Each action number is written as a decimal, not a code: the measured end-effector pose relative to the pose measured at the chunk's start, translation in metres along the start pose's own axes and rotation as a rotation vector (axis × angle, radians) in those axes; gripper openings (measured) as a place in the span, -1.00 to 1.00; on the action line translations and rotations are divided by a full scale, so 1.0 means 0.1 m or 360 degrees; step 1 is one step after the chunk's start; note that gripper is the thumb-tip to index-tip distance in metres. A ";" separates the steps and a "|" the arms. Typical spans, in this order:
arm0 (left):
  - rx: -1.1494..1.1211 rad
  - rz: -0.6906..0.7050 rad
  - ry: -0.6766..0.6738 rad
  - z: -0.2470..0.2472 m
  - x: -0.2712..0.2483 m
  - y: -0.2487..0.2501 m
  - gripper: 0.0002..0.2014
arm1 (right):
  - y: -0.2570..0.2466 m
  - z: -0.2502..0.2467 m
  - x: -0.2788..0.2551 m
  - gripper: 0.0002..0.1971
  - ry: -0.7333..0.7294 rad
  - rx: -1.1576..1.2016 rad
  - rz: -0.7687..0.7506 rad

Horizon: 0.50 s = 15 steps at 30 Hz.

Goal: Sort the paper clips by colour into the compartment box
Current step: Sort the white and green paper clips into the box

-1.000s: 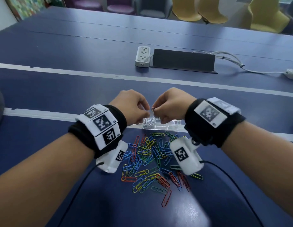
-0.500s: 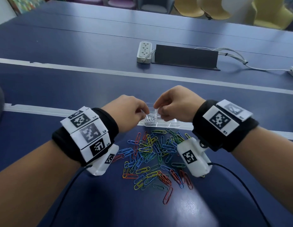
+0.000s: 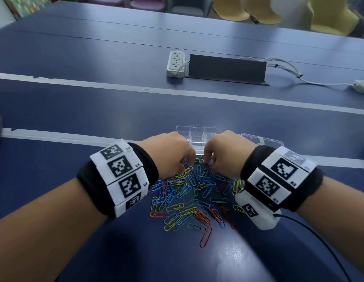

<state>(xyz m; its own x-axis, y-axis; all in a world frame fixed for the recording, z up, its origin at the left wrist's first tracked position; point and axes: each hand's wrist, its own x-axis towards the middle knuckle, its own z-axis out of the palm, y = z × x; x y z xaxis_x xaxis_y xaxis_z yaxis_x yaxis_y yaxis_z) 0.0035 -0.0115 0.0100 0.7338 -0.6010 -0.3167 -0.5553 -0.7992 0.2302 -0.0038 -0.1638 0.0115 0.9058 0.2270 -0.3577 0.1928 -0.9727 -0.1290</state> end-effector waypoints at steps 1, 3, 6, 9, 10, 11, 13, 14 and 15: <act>0.0036 0.0012 -0.0014 0.01 0.02 0.02 -0.71 | 0.00 -0.01 -0.02 -0.80 -0.0001 0.0044 -0.0014; 0.0081 -0.0001 -0.0041 0.03 0.05 0.02 -0.71 | 0.02 -0.06 -0.05 -0.78 0.0018 0.0143 -0.0026; 0.0052 -0.0042 -0.0056 0.04 0.06 0.01 -0.83 | 0.05 -0.12 -0.07 -0.73 0.0059 0.0230 -0.0040; 0.0039 -0.0022 -0.0044 0.03 0.04 -0.03 -0.88 | 0.06 -0.12 -0.09 -0.69 0.0016 0.0304 -0.0067; 0.0035 -0.0032 -0.0038 0.03 0.03 -0.04 -0.88 | 0.06 -0.11 -0.09 -0.67 -0.0014 0.0331 -0.0074; 0.0021 -0.0043 -0.0030 0.02 0.01 -0.06 -0.86 | 0.07 -0.10 -0.09 -0.66 -0.0041 0.0363 -0.0077; -0.0008 -0.0061 -0.0025 0.02 -0.02 -0.08 -0.83 | 0.09 -0.07 -0.08 -0.67 -0.0059 0.0494 -0.0052; -0.0020 -0.0066 -0.0028 0.01 -0.03 -0.09 -0.82 | 0.10 -0.07 -0.07 -0.67 -0.0072 0.0611 -0.0027; -0.0030 -0.0063 -0.0026 0.01 -0.03 -0.09 -0.84 | 0.12 -0.06 -0.07 -0.67 -0.0103 0.0762 -0.0006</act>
<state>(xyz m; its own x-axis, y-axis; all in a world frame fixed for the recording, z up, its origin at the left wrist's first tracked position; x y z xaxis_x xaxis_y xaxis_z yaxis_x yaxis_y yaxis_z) 0.0054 -0.0026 0.0080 0.7486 -0.5687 -0.3410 -0.5182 -0.8226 0.2343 -0.0050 -0.1770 0.0182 0.8771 0.2478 -0.4115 -0.0132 -0.8439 -0.5363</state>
